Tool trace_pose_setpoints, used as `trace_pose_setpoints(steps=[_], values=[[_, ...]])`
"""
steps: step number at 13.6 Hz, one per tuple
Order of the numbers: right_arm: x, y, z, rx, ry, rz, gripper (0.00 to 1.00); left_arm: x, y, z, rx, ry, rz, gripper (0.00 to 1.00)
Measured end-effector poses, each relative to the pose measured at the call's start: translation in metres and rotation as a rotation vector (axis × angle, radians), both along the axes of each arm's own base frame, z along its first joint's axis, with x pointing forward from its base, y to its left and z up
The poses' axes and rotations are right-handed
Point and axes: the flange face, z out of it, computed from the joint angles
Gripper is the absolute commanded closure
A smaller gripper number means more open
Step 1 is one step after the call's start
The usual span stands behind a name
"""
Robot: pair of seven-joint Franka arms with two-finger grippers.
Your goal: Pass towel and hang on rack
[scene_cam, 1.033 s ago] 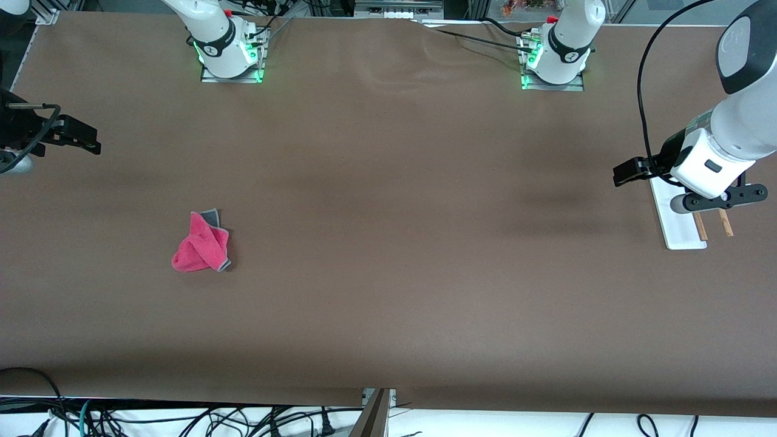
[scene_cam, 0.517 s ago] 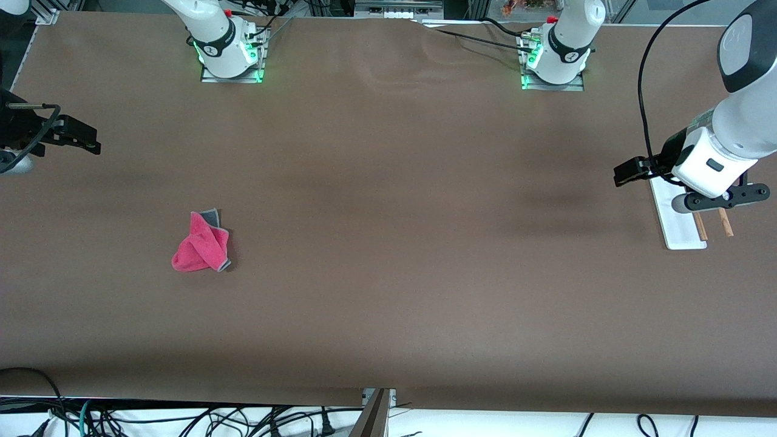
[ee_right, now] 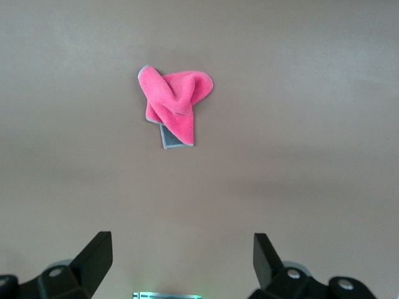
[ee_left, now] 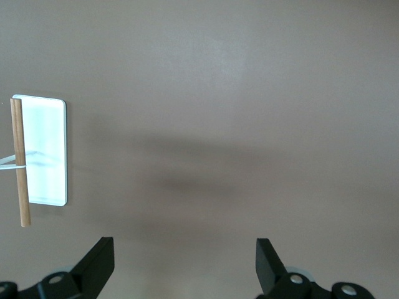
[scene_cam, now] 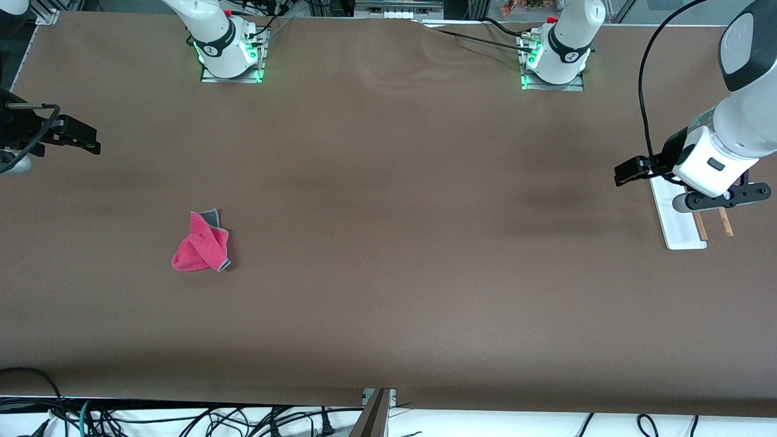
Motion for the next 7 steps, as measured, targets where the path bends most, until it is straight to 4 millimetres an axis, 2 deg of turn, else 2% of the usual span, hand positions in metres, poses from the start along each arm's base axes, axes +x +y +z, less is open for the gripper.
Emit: trace_pose_setpoints(steps=[7], values=[[0.0011,-0.0018,-0.0001,0.0,-0.006,-0.003,0.0,-0.0003,0.0,-0.0002,0.0,0.002,0.0,0.0]])
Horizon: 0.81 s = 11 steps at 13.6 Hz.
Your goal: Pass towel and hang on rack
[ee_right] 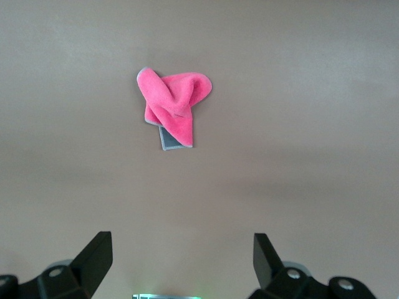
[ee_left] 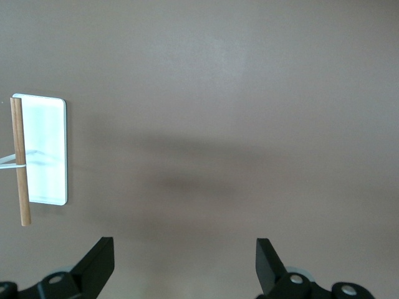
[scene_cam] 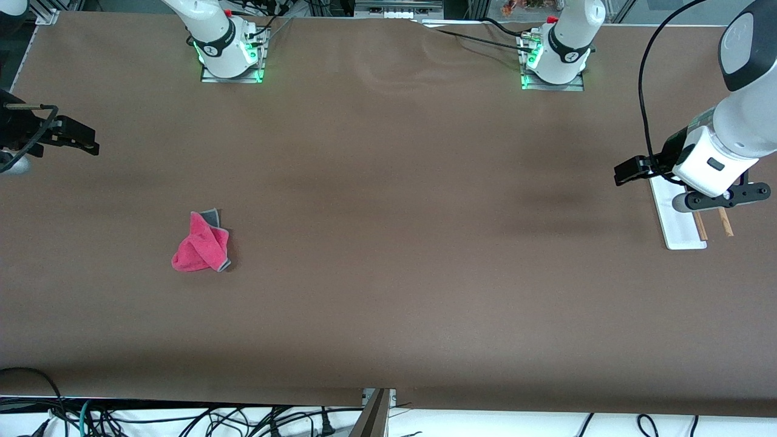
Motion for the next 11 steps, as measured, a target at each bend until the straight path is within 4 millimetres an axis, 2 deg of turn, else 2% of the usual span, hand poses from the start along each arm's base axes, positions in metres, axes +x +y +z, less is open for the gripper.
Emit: trace_pose_setpoints(steps=[5,9,11], values=[[0.004,0.0,-0.008,0.0,0.01,0.001,0.0,0.0,0.0,0.0,0.0,0.0,0.001,0.0],[0.007,0.001,-0.011,0.0,0.009,0.003,0.0,0.001,0.014,0.001,0.001,-0.002,0.023,0.0],[0.012,0.002,-0.022,0.0,0.028,0.006,0.0,0.002,0.012,0.005,0.0,-0.011,0.018,0.0]])
